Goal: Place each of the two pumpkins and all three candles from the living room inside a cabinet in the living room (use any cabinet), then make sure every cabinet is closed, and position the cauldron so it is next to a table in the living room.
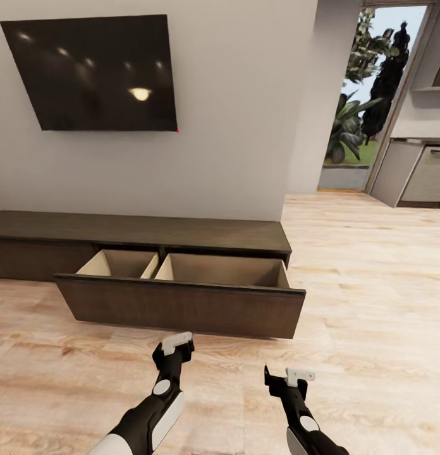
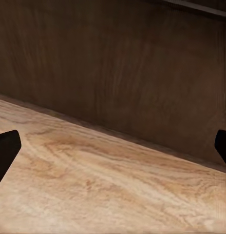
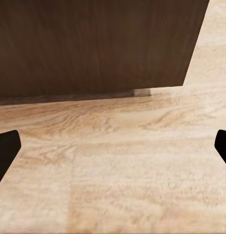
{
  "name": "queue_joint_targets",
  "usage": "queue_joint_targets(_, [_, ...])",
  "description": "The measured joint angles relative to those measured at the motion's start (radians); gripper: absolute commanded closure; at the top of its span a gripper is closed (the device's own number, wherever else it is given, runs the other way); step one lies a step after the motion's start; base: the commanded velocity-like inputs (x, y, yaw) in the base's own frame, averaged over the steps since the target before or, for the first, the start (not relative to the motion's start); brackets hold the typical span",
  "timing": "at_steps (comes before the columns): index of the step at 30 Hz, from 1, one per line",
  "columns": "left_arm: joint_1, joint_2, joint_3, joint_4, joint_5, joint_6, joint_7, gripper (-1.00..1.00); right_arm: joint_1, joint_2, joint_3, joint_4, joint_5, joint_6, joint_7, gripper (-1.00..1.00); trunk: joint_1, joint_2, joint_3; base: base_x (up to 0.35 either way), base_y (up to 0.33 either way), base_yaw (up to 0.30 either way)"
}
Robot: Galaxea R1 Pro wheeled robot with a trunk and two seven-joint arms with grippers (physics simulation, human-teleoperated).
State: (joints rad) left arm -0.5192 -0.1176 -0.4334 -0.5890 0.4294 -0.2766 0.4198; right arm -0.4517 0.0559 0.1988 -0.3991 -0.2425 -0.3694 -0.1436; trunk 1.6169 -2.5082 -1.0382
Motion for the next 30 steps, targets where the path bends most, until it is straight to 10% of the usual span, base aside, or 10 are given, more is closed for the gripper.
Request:
queue_joint_targets(8, [0.002,0.001,-0.041,0.012,0.001,-0.043,0.001,-1.0,0.0,0.0,0.0,-0.004,0.0,-0.147,0.0,-1.0,0.0,0.0,-0.004,0.0,0.0,0.0])
queue_joint_targets(30, [0.002,0.0,-0.061,0.036,-0.001,-0.076,0.001,-1.0,0.0,0.0,0.001,0.004,0.003,-0.154,-0.001,-1.0,0.0,0.0,-0.004,0.184,0.0,0.0])
